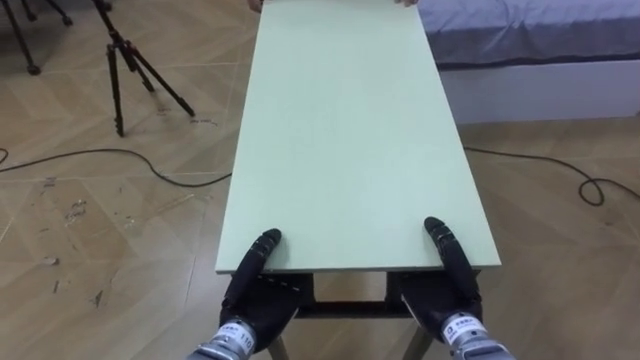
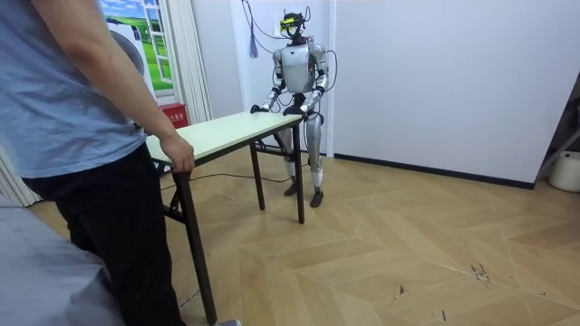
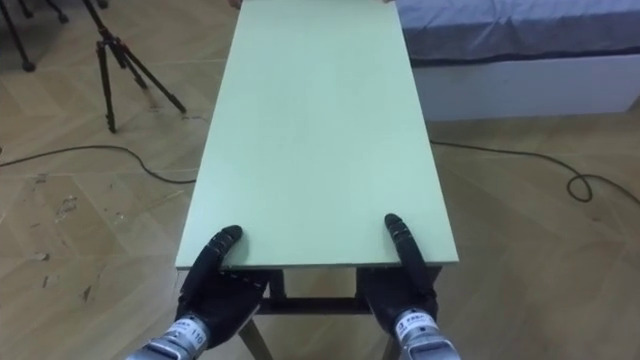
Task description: Move table with human
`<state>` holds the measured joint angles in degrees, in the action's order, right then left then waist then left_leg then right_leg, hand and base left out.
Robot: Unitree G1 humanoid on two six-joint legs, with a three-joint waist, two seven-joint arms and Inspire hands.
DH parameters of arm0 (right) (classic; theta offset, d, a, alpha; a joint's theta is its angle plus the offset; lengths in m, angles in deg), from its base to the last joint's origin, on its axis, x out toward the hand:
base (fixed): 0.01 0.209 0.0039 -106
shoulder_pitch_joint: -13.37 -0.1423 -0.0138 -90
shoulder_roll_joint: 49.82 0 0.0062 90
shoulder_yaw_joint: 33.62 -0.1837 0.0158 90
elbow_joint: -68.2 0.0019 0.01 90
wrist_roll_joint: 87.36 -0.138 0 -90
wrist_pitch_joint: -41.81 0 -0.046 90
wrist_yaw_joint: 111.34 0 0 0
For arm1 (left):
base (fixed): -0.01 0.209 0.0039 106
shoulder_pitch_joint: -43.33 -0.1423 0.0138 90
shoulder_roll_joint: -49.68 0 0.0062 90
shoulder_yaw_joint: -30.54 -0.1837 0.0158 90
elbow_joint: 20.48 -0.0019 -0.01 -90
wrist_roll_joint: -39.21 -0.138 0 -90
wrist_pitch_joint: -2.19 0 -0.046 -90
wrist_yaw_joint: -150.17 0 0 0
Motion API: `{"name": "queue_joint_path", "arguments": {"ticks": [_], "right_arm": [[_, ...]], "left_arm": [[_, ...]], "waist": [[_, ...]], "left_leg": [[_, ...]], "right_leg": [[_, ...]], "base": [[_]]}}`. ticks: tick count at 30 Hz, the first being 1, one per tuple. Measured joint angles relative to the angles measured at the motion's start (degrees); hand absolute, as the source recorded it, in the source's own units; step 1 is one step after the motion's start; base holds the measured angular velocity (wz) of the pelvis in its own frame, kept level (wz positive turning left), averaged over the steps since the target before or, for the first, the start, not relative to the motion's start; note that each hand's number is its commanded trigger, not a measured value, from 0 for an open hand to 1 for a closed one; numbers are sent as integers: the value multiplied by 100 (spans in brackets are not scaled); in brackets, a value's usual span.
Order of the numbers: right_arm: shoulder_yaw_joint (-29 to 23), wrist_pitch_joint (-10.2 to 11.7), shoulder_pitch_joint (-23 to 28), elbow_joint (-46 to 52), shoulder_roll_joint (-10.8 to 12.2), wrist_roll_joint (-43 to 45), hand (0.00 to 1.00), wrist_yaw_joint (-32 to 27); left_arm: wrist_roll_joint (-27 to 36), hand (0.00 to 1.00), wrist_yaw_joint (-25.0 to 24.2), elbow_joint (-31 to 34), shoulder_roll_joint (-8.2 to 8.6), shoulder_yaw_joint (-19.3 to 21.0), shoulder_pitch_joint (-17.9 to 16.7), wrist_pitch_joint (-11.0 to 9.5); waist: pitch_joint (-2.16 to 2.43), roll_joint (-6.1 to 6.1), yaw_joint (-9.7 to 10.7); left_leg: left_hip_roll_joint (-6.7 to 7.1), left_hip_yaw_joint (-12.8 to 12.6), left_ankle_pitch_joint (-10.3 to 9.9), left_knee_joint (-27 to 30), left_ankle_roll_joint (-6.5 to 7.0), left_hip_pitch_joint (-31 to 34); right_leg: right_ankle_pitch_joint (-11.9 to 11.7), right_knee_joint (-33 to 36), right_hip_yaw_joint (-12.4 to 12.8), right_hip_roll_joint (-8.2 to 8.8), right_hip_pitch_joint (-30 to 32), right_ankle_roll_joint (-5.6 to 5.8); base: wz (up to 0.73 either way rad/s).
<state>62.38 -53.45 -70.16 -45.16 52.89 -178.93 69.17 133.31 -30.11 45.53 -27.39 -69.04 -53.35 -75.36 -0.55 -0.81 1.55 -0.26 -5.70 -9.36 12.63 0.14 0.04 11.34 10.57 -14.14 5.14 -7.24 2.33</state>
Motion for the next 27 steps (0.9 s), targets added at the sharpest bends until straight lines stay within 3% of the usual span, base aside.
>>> {"name": "queue_joint_path", "arguments": {"ticks": [12, 27], "right_arm": [[25, 51, 18, 90, 6, 7, 100, -105], [410, 454, 306, 472, 4, 225, 100, -57]], "left_arm": [[-116, 100, 207, 174, 14, 0, -42, -69], [-490, 100, 181, 751, 85, -12, -569, -319]], "waist": [[0, -5, -51], [-14, -2, -35]], "left_leg": [[-3, -36, -1, -47, 0, -9], [-12, -150, 0, -132, -1, -30]], "right_leg": [[0, -4, -3, 0, 28, 0], [1, -3, 12, 4, 85, 1]], "base": [[-1], [-4]]}}
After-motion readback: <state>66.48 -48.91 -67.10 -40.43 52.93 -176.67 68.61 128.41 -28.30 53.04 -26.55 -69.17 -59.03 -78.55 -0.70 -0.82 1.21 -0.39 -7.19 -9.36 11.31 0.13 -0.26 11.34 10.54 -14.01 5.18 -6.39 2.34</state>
